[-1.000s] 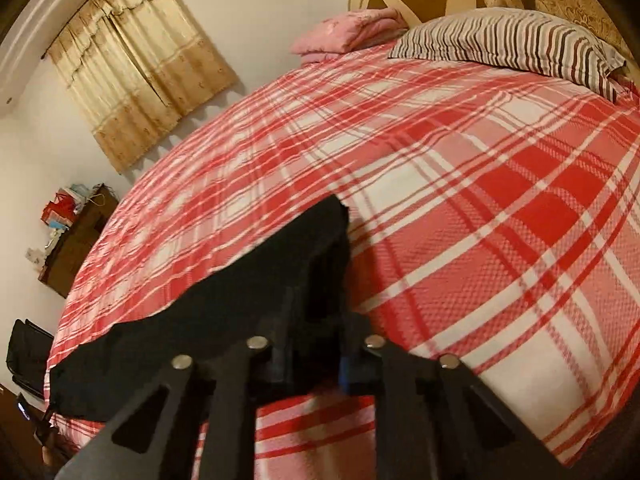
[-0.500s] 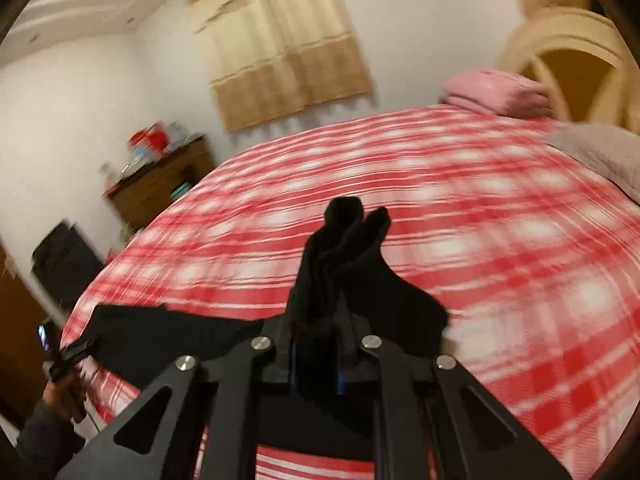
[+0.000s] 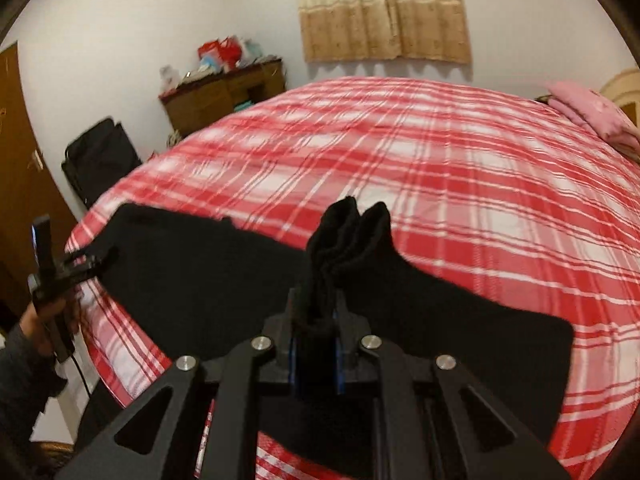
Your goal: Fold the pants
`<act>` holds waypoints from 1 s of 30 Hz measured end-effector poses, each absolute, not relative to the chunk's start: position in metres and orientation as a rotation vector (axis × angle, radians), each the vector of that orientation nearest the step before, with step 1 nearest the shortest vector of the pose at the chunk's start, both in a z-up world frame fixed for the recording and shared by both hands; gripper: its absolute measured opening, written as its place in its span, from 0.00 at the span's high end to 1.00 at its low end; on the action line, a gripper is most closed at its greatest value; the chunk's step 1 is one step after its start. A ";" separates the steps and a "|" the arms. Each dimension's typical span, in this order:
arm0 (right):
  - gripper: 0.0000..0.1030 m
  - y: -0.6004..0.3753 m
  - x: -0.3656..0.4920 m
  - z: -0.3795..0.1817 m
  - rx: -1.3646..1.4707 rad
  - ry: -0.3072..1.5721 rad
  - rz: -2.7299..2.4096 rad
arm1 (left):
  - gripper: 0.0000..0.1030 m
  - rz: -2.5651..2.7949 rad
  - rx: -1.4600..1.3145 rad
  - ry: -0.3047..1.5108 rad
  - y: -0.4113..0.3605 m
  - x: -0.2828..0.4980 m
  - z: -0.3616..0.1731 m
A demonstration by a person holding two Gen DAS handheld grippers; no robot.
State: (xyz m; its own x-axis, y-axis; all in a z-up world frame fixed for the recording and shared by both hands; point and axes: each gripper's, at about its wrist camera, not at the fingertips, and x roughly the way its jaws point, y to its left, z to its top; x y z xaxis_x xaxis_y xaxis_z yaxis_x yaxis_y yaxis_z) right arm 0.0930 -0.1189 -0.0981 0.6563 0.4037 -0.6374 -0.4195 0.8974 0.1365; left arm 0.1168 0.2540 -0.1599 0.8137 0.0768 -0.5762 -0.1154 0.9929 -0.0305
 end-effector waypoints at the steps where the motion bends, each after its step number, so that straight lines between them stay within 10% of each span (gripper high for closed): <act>1: 0.85 -0.112 0.093 -0.103 -0.040 0.721 0.471 | 0.10 0.101 -0.072 0.611 0.255 0.117 -0.159; 10: 0.79 -0.072 0.088 -0.140 -0.235 0.767 0.505 | 0.10 0.067 -0.120 0.520 0.245 0.101 -0.121; 13: 0.34 -0.082 0.081 -0.139 -0.245 0.768 0.530 | 0.10 -0.048 -0.081 0.528 0.212 0.098 -0.105; 26: 0.27 -0.192 0.049 -0.110 -0.121 0.682 0.345 | 0.10 -0.514 -0.144 0.737 0.024 0.146 -0.136; 30: 0.27 -0.210 0.048 -0.110 -0.058 0.653 0.317 | 0.30 -0.528 -0.205 0.834 0.005 0.164 -0.150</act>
State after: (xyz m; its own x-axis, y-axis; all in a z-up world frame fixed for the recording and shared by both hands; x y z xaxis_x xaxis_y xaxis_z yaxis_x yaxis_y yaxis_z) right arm 0.0476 -0.2097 -0.1103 0.7482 0.2717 -0.6053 -0.3080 0.9503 0.0459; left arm 0.1642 0.0052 -0.1498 0.5524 -0.5215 -0.6503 0.3646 0.8527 -0.3741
